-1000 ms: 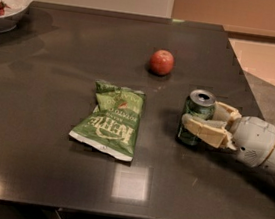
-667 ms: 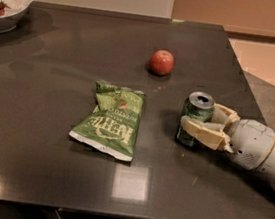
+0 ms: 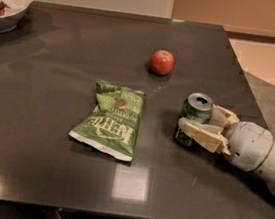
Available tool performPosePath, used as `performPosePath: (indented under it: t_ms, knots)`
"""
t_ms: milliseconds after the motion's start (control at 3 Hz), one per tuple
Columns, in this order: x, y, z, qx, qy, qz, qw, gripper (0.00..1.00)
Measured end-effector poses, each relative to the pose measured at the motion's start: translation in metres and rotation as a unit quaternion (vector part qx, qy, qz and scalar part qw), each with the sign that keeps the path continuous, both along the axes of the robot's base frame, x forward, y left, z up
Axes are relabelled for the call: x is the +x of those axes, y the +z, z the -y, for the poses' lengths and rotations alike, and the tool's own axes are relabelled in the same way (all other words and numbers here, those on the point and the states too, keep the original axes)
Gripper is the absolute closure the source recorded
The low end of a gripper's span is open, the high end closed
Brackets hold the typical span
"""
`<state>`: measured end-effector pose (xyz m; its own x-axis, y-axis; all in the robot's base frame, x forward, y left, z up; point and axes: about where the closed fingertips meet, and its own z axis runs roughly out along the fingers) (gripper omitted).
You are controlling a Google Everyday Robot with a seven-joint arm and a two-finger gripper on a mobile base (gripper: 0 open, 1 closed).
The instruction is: Place green can upright
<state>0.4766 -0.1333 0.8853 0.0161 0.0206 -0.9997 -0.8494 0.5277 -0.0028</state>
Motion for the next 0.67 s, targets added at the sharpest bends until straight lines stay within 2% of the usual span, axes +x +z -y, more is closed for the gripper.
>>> performPosePath:
  t_ms: [333, 667]
  knots:
    - [0.0000, 0.0007, -0.0021, 0.000, 0.002, 0.001, 1.0000, 0.00]
    - [0.0000, 0.0007, -0.0022, 0.000, 0.002, 0.001, 1.0000, 0.00]
